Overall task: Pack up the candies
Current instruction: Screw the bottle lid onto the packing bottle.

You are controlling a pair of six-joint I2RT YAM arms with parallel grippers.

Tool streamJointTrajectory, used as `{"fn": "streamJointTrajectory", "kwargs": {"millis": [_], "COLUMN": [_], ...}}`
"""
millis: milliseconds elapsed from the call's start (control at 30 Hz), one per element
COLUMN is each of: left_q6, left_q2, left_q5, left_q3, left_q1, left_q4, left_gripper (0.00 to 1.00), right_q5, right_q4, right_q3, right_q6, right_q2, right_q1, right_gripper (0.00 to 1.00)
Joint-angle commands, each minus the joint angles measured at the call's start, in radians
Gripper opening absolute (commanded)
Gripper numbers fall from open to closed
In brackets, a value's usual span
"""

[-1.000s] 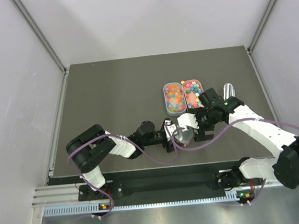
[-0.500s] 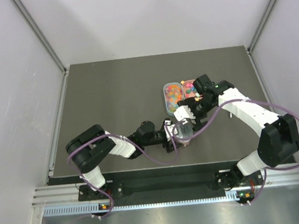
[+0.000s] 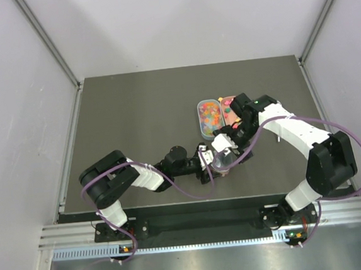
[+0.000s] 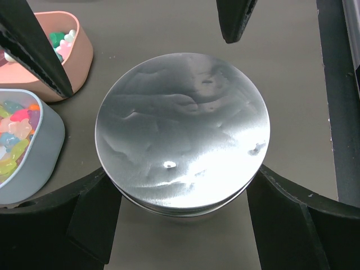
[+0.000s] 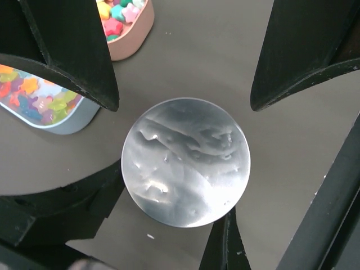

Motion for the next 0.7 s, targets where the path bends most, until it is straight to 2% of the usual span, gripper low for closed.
{"fn": "streamJointTrajectory", "kwargs": {"millis": [0, 667], "left_q6": [0.034, 0.033], "left_q2": [0.018, 0.041], "left_q5": [-0.006, -0.007], "left_q3": [-0.036, -0.019], "left_q1": [-0.009, -0.009], "left_q4": [-0.125, -0.125], "left_gripper": [0.0, 0.0], "right_q5": [-0.055, -0.061], "right_q4": [-0.003, 0.046], "right_q3": [0.041, 0.018], "right_q6": [-0.017, 0.01], "right_q2": [0.011, 0.043], "right_q1": [0.021, 0.053], "right_gripper": [1.0, 1.0]}}
